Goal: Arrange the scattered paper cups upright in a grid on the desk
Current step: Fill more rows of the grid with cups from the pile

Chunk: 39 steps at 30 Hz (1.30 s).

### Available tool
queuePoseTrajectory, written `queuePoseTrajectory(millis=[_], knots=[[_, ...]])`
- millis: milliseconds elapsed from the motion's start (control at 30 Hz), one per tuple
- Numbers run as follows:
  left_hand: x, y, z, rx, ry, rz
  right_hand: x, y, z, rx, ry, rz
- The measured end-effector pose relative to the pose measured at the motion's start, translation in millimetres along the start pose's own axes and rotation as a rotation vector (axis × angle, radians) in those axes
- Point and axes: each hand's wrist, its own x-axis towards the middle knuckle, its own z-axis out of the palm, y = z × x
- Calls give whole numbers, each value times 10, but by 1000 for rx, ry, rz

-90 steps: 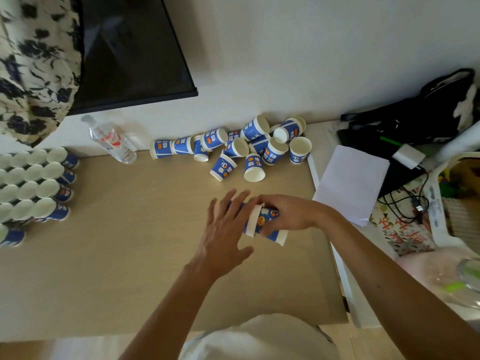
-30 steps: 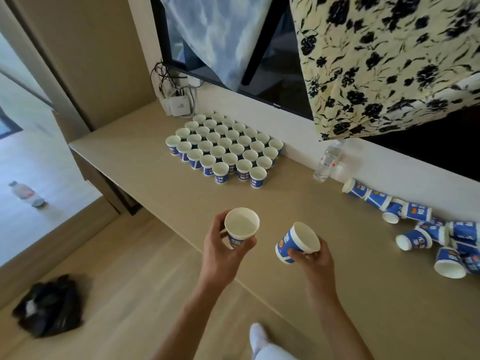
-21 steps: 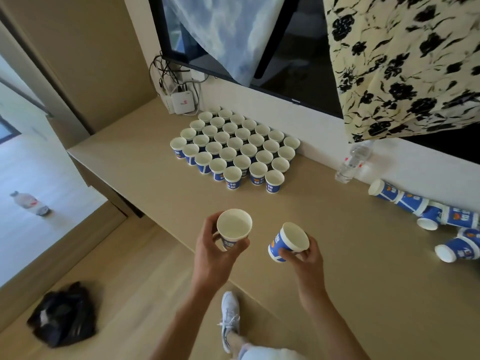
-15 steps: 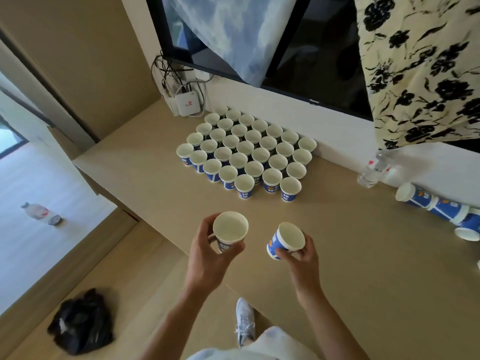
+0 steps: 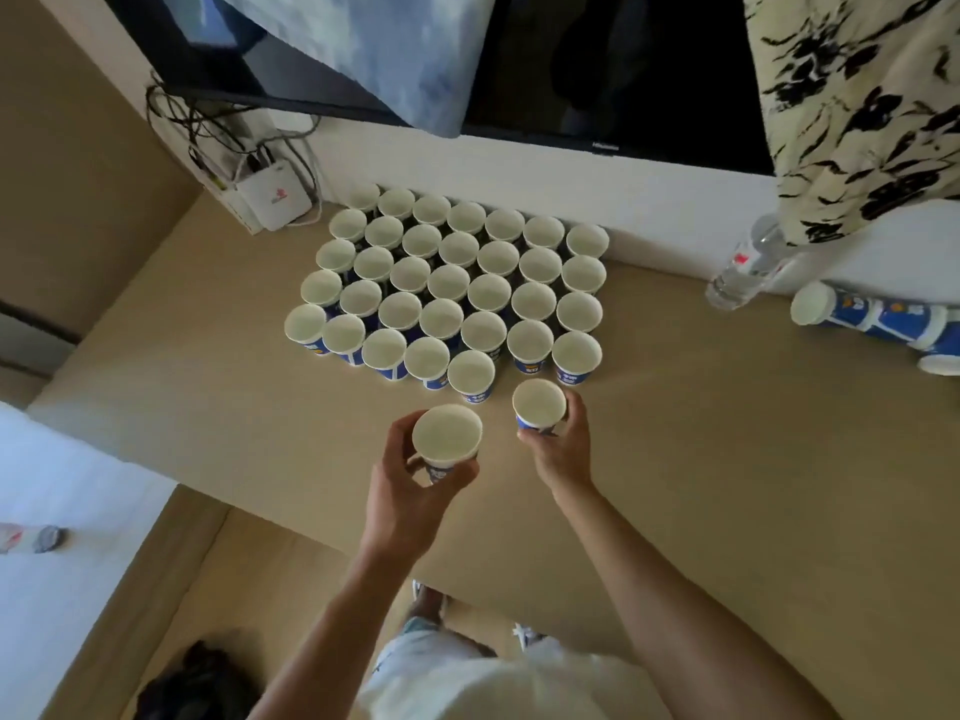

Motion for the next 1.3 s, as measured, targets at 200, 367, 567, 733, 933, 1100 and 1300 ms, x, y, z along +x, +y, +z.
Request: queuePoseTrajectory(millis=[200,367,567,733,933,1100,1300], knots=[[327,2,-130,-30,-54,-12,198,90,321,-13,62,-1],[507,-9,-253,-35,-85,-10,298,124,497,-22,118,-46],[627,-98,-302,-13,-93,-26,373,204,561,6,170,-17],[644,-114,-257,-12,-96,-27,356,209,527,81,105,24],[642,-106,-136,21,-126,-28,24,228,198,-126,180,51],[627,-34,94,85,-175,7,-327,-236,-160,-7,121,-69],[613,47,421,114,-369,54,-459,-510,-385,-187,-338,-177]])
